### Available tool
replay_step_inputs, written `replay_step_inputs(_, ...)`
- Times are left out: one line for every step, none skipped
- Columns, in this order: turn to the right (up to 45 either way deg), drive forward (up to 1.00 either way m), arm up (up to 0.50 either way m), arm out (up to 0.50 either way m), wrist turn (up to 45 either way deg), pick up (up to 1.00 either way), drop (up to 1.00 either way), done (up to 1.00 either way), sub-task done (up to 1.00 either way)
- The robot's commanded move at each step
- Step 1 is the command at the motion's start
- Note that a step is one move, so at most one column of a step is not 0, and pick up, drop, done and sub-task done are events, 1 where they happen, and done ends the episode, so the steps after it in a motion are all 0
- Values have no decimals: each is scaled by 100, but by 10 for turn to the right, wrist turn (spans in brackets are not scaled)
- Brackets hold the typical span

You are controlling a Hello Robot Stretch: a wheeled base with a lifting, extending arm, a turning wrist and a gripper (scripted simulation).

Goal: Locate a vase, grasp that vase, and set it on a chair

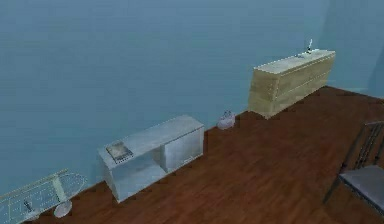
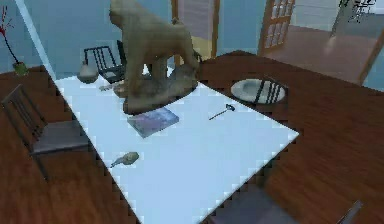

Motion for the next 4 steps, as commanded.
replay_step_inputs(-150, 0, 0, 0, 0, 0, 0, 0, 0)
replay_step_inputs(0, 30, 0, 0, 0, 0, 0, 0, 0)
replay_step_inputs(450, 0, 0, 0, 0, 0, 0, 0, 0)
replay_step_inputs(180, 0, 0, 0, 0, 0, 0, 0, 0)
